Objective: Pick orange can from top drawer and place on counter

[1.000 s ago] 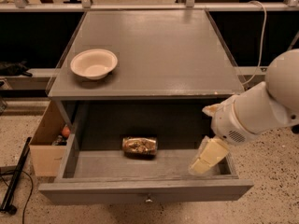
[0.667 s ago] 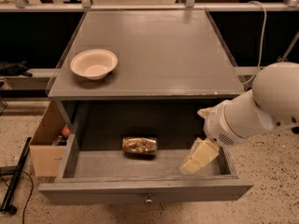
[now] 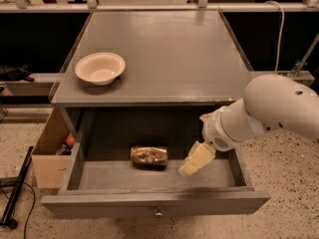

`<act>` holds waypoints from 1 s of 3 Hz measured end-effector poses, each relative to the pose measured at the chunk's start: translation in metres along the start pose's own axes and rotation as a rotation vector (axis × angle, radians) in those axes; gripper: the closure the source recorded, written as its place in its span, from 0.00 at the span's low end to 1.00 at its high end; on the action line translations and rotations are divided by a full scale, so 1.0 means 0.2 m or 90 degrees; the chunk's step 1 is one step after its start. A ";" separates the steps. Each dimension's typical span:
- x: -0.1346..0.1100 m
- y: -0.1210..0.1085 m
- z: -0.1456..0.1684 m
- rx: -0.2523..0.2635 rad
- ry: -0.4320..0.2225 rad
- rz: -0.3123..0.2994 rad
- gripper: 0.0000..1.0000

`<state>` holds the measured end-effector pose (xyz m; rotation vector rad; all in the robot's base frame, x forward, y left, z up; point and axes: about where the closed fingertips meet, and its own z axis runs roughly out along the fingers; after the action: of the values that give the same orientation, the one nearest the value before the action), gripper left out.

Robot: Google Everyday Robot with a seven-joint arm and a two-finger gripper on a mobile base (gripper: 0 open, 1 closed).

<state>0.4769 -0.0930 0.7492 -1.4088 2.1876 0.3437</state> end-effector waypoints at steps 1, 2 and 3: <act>0.02 0.04 0.10 -0.014 -0.004 0.005 0.00; 0.00 0.18 0.58 -0.079 -0.018 0.019 0.00; -0.16 0.01 0.60 -0.067 -0.006 -0.009 0.00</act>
Offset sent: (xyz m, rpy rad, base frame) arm -0.0052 0.0634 -0.1010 0.1012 0.0948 0.0405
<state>0.5203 -0.0112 0.6669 -1.4751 2.1783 0.4647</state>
